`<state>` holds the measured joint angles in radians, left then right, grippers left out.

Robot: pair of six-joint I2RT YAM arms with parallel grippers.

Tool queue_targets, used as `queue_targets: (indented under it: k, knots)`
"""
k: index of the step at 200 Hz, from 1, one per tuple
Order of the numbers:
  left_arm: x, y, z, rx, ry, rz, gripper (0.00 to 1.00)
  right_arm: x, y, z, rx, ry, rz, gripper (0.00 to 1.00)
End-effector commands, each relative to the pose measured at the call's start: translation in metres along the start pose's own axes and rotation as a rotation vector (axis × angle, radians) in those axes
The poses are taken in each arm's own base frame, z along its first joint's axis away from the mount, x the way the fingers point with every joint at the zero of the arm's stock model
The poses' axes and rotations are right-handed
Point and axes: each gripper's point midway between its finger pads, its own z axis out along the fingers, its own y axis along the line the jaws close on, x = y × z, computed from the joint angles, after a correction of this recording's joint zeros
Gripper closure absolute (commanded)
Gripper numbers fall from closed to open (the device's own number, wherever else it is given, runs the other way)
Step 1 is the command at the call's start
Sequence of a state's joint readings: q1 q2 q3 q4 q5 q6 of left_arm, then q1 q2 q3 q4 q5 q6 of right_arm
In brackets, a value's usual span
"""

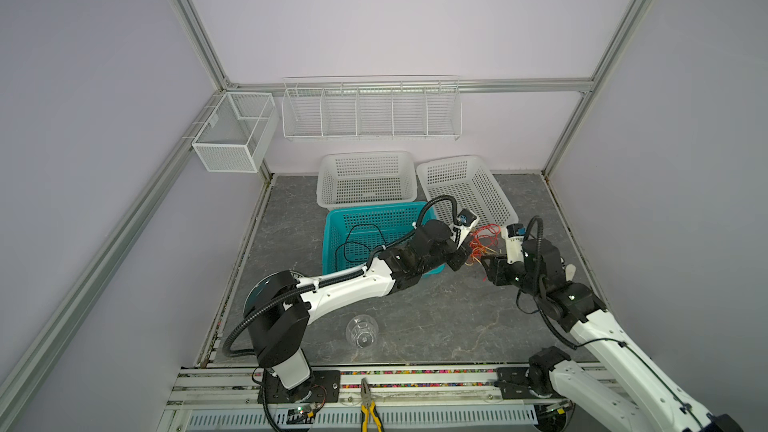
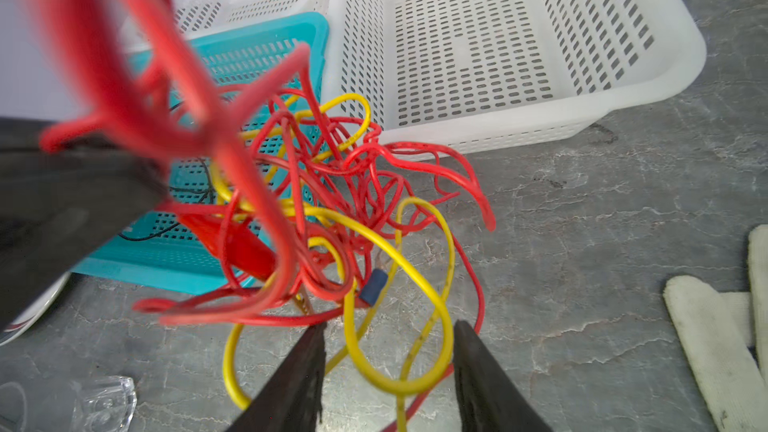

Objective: Untangle the cables

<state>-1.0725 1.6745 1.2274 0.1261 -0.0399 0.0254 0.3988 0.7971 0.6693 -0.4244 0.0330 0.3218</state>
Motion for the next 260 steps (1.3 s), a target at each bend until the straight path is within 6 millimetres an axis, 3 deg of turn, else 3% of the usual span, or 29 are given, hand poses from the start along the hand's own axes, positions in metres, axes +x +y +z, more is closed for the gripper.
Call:
queue_targets:
  k: [1,28,84,141,185,227,260]
  knots:
    - [-0.010,-0.004,0.002,0.021,-0.016,-0.031,1.00,-0.001,-0.009,-0.003,0.039,-0.032,0.001,0.43]
    - [-0.004,-0.003,0.000,0.020,-0.012,-0.032,1.00,-0.003,-0.031,-0.015,0.154,-0.057,0.018,0.39]
    - [0.002,-0.007,-0.013,0.099,-0.051,-0.066,1.00,-0.002,-0.032,-0.020,0.136,-0.071,-0.014,0.31]
    - [-0.004,-0.022,-0.026,0.202,-0.079,-0.074,1.00,-0.005,-0.007,0.006,-0.046,-0.067,0.007,0.29]
    - [-0.006,-0.033,-0.029,0.265,-0.093,-0.086,1.00,-0.014,0.030,0.011,-0.269,-0.103,-0.017,0.26]
    - [-0.005,-0.035,-0.021,0.276,-0.067,-0.107,1.00,-0.016,0.031,0.014,-0.276,-0.115,-0.011,0.24]
    - [-0.002,-0.045,-0.017,0.337,-0.045,-0.126,1.00,-0.024,0.020,0.016,-0.211,-0.161,0.020,0.24]
